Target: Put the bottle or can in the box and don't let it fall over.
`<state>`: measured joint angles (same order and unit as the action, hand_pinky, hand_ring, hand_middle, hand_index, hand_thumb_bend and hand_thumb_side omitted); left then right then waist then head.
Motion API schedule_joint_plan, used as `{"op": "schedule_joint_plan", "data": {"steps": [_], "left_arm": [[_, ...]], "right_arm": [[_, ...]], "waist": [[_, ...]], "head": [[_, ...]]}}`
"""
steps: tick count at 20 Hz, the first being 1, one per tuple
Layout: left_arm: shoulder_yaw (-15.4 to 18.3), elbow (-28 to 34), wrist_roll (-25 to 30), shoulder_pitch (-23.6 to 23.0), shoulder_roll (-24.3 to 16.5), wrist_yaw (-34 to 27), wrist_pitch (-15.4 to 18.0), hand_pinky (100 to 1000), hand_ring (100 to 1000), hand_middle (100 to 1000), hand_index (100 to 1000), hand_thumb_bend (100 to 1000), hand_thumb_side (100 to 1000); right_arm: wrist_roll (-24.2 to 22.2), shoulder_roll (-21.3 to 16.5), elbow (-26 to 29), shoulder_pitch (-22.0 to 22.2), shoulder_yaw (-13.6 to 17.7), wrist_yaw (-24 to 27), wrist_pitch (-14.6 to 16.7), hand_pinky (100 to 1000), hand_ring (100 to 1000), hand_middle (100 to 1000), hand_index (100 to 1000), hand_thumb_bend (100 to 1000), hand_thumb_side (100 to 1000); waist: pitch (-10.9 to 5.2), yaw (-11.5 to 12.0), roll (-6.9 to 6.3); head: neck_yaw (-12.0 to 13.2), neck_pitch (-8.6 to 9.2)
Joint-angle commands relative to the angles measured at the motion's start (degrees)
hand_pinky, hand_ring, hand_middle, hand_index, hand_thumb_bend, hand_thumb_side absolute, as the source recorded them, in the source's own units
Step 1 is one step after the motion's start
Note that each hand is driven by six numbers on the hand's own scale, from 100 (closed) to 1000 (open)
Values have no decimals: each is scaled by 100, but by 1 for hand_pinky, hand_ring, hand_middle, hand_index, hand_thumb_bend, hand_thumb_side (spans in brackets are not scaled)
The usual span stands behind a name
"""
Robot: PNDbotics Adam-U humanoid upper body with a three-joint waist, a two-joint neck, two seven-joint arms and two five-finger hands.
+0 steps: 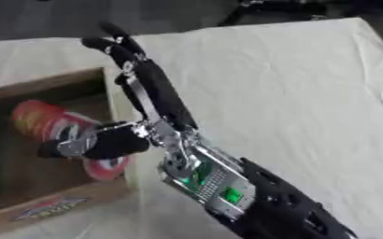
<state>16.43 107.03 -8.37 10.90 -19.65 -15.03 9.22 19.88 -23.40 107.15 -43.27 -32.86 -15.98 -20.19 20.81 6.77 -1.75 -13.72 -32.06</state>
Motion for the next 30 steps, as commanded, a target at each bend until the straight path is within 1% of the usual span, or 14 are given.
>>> {"op": "schedule_joint_plan", "data": {"steps": [1, 4, 5, 9, 12, 13, 16, 17, 18, 19, 21, 24, 29, 30], "left_arm": [[60, 107, -7, 25, -202, 20, 7, 897, 845, 796, 642, 1000, 322], [64, 108, -8, 24, -201, 22, 9, 897, 844, 796, 642, 1000, 323], [65, 107, -9, 23, -201, 23, 9, 896, 844, 796, 642, 1000, 323], [77, 105, -25, 17, -194, 34, 10, 896, 843, 796, 642, 1000, 324], [86, 102, -37, 10, -187, 37, 9, 896, 843, 796, 642, 1000, 325], [90, 101, -41, 9, -186, 38, 9, 896, 843, 796, 642, 1000, 327], [100, 102, -56, 4, -183, 47, 12, 897, 843, 796, 642, 1000, 328], [100, 102, -59, 3, -182, 49, 12, 897, 843, 796, 642, 1000, 329], [101, 102, -61, 1, -179, 51, 13, 896, 843, 796, 642, 1000, 329], [102, 103, -62, -1, -177, 52, 14, 896, 843, 795, 642, 1000, 329], [104, 103, -67, -4, -169, 52, 16, 896, 842, 795, 642, 1000, 330], [105, 102, -70, -8, -161, 52, 17, 895, 842, 795, 642, 1000, 331], [106, 102, -83, -9, -157, 53, 17, 894, 841, 794, 643, 1000, 337], [107, 104, -90, -7, -156, 53, 17, 894, 841, 794, 643, 1000, 338]], "right_arm": [[55, -31, 110, -53, 159, -125, -7, 630, 924, 976, 860, 928, 323], [298, -46, 220, -44, 286, -123, 35, 614, 904, 950, 840, 892, 321], [434, -51, 272, -38, 342, -109, 69, 595, 880, 929, 820, 855, 314], [1408, -102, 566, 49, 761, 33, 395, 569, 833, 882, 797, 764, 295], [2039, -199, 678, 152, 1184, -89, 580, 571, 827, 874, 789, 730, 287], [2207, -227, 666, 202, 1308, -116, 579, 568, 827, 876, 790, 725, 285], [2684, -287, 529, 366, 1703, -85, 413, 563, 829, 884, 794, 716, 288], [2793, -295, 490, 401, 1799, -84, 355, 560, 828, 887, 793, 644, 286], [2914, -287, 448, 437, 1909, -59, 289, 558, 827, 886, 792, 708, 285], [3027, -282, 416, 465, 2001, -32, 237, 557, 825, 886, 791, 702, 284], [3166, -259, 376, 512, 2198, 7, 144, 552, 822, 885, 788, 693, 279], [3204, -233, 362, 556, 2456, 73, 11, 548, 820, 885, 786, 688, 275], [3209, -226, 378, 629, 2694, 100, -123, 540, 815, 882, 781, 682, 270], [3209, -222, 383, 651, 2750, 117, -150, 538, 813, 882, 780, 629, 275]], "waist": [[-152, 0, -19], [-153, -7, -23], [-153, -11, -25], [-148, -31, -37], [-140, -50, -48], [-138, -55, -51], [-133, -75, -63], [-133, -77, -65], [-132, -81, -71], [-132, -83, -75], [-130, -88, -85], [-128, -91, -95], [-137, -89, -100], [-141, -89, -101]], "head": [[11, 38], [15, 48], [17, 52], [44, 53], [68, 50], [77, 54], [107, 64], [109, 66], [113, 72], [114, 77], [118, 89], [119, 95], [112, 80], [111, 74]]}}
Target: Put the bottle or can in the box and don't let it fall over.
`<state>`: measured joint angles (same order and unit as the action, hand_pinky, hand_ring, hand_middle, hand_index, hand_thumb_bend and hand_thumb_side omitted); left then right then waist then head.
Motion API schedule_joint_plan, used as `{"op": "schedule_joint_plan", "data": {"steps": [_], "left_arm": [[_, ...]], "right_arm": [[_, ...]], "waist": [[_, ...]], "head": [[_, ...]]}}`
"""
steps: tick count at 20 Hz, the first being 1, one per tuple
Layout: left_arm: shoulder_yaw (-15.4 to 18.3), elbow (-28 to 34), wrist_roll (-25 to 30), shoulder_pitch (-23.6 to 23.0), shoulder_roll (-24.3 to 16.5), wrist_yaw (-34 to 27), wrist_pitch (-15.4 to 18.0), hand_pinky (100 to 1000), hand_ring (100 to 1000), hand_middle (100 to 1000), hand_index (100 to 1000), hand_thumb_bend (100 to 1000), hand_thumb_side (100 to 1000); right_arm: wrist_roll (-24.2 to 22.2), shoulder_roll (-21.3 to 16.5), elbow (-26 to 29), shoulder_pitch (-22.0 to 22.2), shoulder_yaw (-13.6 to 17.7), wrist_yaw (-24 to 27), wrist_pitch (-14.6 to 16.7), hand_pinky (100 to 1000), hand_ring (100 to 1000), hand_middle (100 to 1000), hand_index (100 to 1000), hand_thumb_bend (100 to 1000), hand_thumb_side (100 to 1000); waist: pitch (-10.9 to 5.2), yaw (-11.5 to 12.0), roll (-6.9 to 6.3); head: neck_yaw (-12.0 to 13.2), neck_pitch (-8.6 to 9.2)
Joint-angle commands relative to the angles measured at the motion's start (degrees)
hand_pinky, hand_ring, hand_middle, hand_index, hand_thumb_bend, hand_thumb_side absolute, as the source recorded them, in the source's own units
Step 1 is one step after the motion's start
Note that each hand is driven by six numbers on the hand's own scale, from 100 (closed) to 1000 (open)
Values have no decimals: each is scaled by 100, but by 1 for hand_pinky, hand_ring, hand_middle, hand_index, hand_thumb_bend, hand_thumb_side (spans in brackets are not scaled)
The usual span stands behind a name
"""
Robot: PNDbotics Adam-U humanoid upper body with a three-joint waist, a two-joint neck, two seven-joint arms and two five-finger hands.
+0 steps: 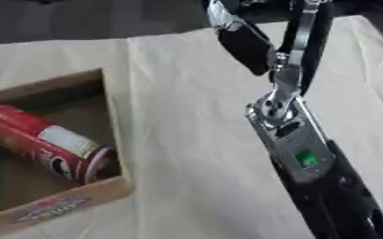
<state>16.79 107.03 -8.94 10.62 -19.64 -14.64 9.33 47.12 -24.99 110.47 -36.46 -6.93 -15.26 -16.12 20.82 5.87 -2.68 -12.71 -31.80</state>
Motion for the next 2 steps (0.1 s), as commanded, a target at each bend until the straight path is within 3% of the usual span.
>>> {"op": "schedule_joint_plan", "data": {"steps": [1, 2], "left_arm": [[70, 106, -39, 23, -158, 14, 5, 894, 841, 794, 643, 1000, 338], [67, 108, -43, 27, -159, 14, 4, 894, 841, 794, 643, 1000, 340]], "right_arm": [[485, -61, 60, -11, 206, 59, -582, 538, 813, 881, 780, 680, 270], [485, -60, 67, 11, 251, 69, -608, 536, 812, 881, 779, 679, 271]], "waist": [[-145, 3, -7], [-149, 4, -7]], "head": [[8, 43], [7, 39]]}}
